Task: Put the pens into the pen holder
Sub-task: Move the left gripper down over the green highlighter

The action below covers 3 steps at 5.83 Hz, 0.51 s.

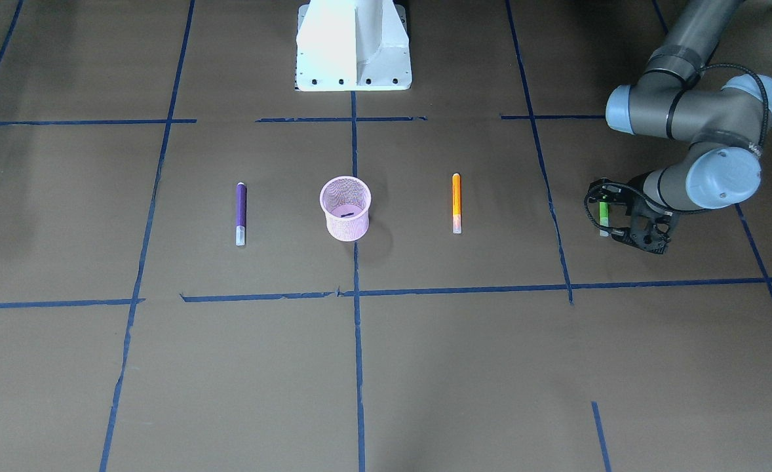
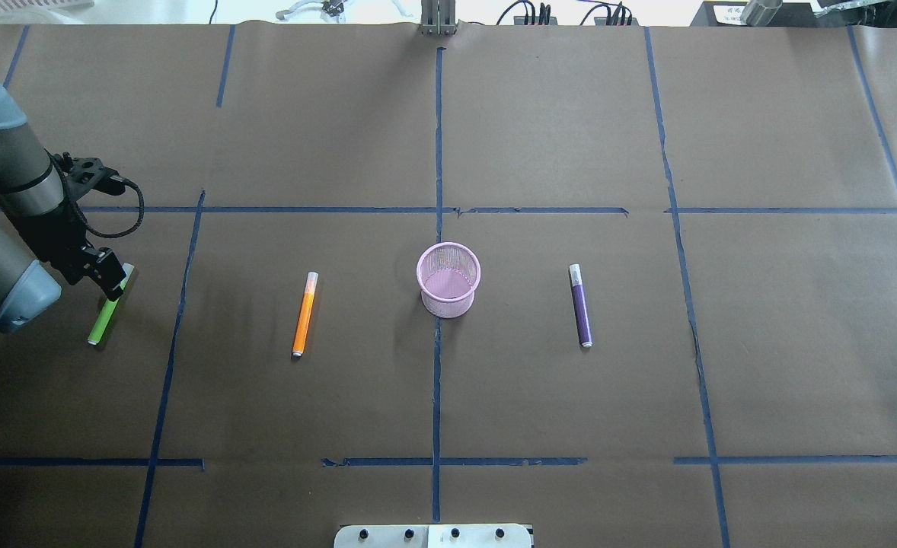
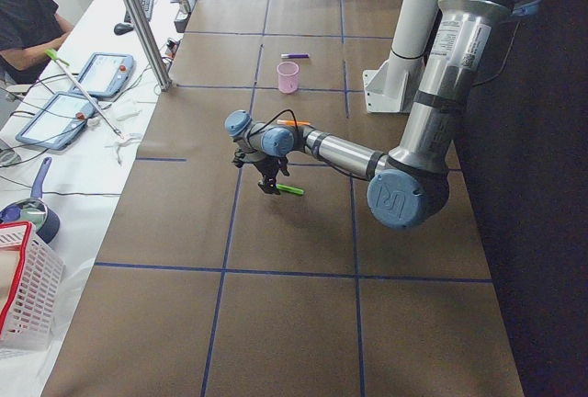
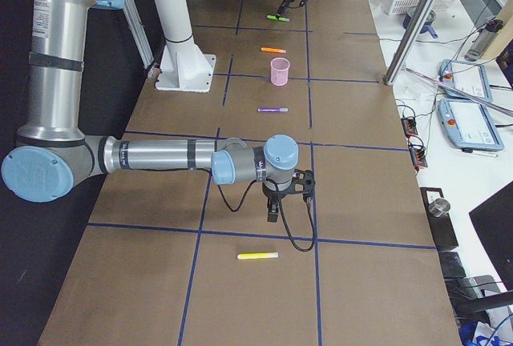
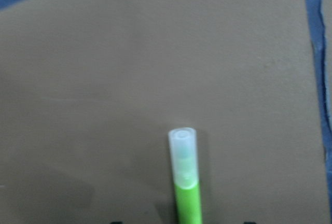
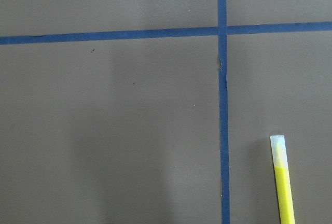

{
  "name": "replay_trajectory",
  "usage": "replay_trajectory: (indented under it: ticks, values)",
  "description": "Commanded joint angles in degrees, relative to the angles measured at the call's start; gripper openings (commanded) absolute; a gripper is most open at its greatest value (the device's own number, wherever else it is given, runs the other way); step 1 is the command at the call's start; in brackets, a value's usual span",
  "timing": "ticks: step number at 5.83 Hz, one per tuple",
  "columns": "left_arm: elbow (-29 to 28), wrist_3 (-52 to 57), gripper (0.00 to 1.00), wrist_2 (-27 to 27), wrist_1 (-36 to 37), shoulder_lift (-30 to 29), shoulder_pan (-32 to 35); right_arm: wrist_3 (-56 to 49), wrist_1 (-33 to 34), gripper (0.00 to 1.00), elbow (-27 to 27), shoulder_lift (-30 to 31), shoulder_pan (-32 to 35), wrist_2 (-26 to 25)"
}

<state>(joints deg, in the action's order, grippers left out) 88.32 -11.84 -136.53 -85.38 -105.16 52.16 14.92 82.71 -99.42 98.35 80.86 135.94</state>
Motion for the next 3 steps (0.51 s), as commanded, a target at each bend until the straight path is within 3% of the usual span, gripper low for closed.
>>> replay_trajectory:
  ticks: [1,3]
  values:
    - [0.0,-0.6,0.82,4.0,0.0,-0.5,-0.9,0.0,0.0,1.0,0.5,0.0,0.0,0.0]
    - [-0.4,-0.3,0.8,4.5,-0.1,-0.4,-0.9,0.0,-0.1,1.0,0.6,0.0,0.0,0.0]
